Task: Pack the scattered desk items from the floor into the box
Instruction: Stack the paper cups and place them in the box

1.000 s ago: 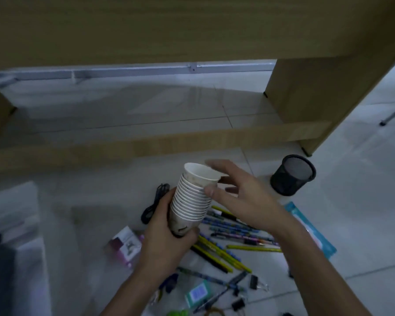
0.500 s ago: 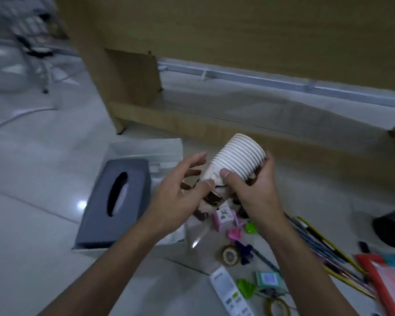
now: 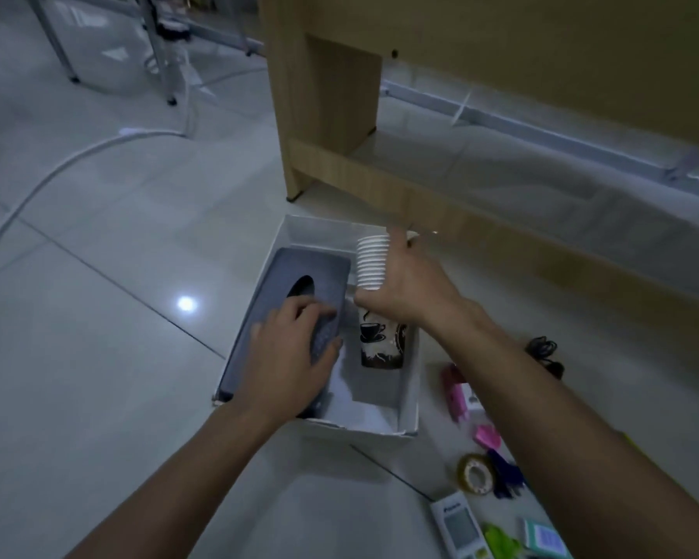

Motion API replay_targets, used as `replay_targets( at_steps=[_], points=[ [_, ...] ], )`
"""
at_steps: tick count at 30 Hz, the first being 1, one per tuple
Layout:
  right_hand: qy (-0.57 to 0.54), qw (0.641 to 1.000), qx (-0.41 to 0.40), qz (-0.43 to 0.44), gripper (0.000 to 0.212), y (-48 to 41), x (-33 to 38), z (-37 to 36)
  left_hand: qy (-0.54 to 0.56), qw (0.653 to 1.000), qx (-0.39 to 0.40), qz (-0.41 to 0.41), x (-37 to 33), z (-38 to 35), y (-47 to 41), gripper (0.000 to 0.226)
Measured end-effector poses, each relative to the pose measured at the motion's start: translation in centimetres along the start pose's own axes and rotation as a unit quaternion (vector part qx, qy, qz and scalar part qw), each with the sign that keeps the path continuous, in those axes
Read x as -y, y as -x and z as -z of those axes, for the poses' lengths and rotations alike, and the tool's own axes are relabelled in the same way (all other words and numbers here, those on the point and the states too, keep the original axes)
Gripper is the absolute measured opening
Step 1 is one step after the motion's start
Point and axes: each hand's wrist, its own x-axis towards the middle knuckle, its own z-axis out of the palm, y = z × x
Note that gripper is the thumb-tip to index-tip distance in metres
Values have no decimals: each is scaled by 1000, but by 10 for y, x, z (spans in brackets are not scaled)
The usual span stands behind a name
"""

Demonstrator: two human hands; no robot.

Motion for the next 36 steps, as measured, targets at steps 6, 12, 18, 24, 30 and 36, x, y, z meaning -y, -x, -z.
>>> replay_targets(
  at_steps=[6, 12, 18, 24, 30, 36],
  points=[
    [-11, 993, 104, -57, 109, 2, -4, -45, 66, 998, -6, -21, 16, 8, 0, 31],
    [-54, 986, 85, -129, 118, -7, -1, -69, 52, 998, -9, -30, 12, 7, -4, 31],
    [-111, 982, 85, -125, 127, -2, -5, -82, 41, 999, -11, -33, 12, 6, -4, 30],
    [-134, 973, 136, -132, 131, 1, -9, -81, 41, 999, -19, -19, 8, 5, -3, 29],
    [-127, 971, 161, -126, 139, 4, -8, -78, 24, 999, -27, -8, 5, 3, -4, 28],
    [-148, 969, 138, -141, 133, 6, -7, -78, -36, 999, -2, -8, 5, 1, -3, 46]
  ],
)
